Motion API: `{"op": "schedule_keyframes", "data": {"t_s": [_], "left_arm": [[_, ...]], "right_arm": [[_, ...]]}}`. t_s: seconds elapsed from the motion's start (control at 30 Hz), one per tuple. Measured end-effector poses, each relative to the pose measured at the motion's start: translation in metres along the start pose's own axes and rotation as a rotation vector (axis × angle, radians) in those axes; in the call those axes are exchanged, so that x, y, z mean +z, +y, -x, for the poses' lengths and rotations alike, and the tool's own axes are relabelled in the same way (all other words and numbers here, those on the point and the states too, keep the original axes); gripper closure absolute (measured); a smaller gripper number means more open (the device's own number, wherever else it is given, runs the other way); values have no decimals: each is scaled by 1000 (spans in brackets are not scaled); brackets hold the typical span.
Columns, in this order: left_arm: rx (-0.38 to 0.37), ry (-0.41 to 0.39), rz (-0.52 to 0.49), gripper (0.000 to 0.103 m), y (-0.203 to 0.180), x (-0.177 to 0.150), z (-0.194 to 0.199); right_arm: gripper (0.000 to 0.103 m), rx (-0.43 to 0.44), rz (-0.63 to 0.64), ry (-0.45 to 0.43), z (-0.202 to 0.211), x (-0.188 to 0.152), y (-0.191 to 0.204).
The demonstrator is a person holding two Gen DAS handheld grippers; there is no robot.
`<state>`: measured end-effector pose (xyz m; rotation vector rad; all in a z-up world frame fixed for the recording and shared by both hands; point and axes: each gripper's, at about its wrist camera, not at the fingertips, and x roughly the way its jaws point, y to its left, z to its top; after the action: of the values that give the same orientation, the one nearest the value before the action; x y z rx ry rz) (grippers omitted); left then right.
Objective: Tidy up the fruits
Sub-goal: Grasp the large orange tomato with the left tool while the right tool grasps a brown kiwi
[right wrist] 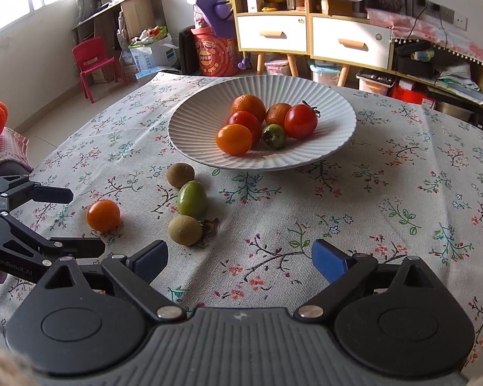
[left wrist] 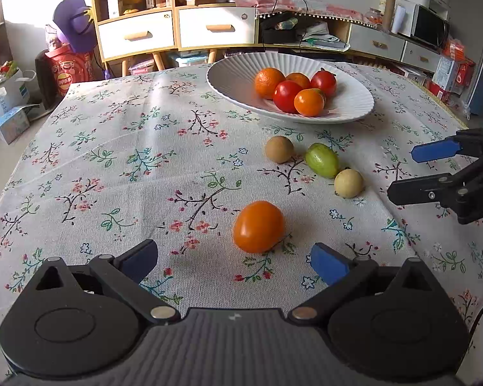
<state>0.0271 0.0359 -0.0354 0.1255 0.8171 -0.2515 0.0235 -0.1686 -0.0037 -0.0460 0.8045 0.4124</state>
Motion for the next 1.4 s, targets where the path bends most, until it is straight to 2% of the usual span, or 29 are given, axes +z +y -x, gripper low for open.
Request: {"op": "schedule_keyframes", "data": {"t_s": [0.07, 0.23, 0.47, 0.63, 0.77, 0.9, 1.4], "left_arm": [[3, 6, -8, 3, -1, -3, -2], [-8, -42, -6, 2, 1, -12, -2], [8, -92, 7, 2, 1, -14, -3], [17, -125, 13, 2, 0, -17, -3], [6, -137, 14, 2, 2, -17, -2], [-2, -144, 12, 4, 2, -18, -2], [-49, -167, 3, 51, -2, -11, 2]], "right_arm": [[8, 0, 17, 7, -2, -3, 5], [8, -8, 99, 21, -6, -11, 18], [5, -18, 193, 3, -10, -18, 30], [5, 0, 212, -21, -11, -19, 36], [12, 9, 219, -43, -13, -19, 40], [24, 19, 223, -57, -13, -17, 44], [52, 12, 233, -83, -15, -10, 47]]}}
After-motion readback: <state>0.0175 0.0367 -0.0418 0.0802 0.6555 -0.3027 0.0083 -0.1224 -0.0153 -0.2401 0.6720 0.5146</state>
